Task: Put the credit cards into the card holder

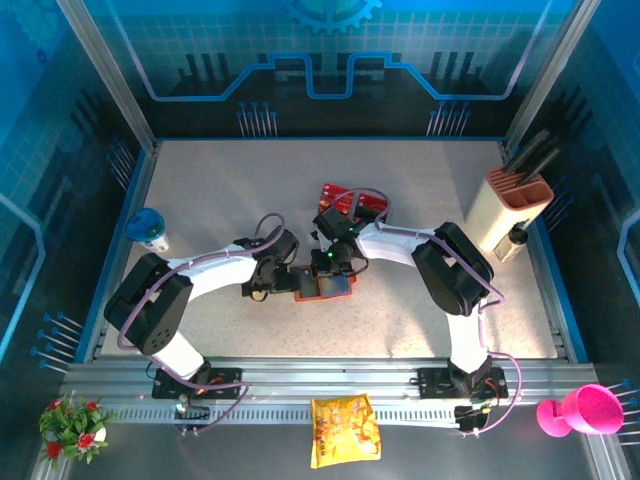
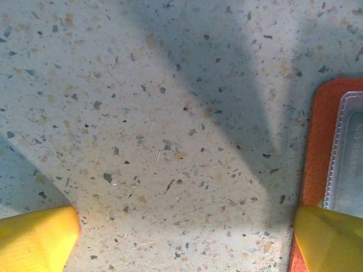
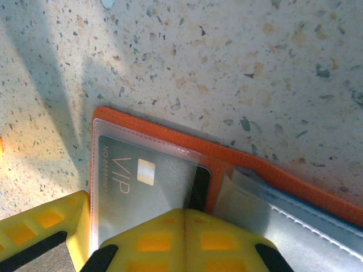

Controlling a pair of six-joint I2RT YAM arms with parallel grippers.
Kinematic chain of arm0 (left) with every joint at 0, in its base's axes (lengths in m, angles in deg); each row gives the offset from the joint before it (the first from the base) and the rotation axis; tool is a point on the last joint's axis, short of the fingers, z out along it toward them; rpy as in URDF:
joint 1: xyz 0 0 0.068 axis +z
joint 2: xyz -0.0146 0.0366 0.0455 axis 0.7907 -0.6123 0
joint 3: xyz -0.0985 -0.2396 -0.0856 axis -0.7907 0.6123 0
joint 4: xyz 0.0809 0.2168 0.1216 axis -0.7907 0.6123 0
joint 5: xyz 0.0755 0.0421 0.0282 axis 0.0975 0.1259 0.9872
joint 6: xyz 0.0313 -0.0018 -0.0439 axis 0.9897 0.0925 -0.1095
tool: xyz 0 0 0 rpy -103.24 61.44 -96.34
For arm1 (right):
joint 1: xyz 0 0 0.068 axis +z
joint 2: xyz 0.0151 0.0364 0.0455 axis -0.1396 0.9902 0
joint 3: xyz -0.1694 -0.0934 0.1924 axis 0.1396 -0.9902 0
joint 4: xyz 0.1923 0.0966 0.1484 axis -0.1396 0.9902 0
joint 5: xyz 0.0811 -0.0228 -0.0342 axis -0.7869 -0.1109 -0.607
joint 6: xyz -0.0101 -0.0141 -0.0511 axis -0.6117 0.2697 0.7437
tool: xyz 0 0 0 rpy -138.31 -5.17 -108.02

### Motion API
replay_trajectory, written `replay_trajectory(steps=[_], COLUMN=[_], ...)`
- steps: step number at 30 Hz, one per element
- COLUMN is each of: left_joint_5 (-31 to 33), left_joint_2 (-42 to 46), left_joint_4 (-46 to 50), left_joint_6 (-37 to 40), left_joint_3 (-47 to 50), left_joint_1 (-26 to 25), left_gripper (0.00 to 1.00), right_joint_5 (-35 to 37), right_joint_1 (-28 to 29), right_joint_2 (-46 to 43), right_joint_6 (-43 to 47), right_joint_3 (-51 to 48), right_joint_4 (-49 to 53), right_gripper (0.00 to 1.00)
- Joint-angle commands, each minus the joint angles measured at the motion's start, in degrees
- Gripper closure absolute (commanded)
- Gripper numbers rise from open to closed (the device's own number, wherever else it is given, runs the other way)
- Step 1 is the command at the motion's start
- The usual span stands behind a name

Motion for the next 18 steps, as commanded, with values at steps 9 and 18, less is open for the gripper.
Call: replay_trajectory(steps=[9,18], left_joint_5=[-2.2,-2.0], left_joint_2=[-0.5,-1.2], left_joint_4=[-5.6,-5.5], left_joint_6=[1.7,1.9], left_joint_3=[1.5,1.8], left_joint_1=[0.1,0.4], left_gripper=[0.01,0.01], right_joint_5=[-0.1,-1.2], right_joint_1=[-0.6,-0.1], right_joint_2=[-6.3,-4.3], right_joint_6=[-0.7,-1.3], right_joint_3=[-4.2,-5.4], right_joint_4=[0.4,-1.2], right_gripper=[1.0,1.0])
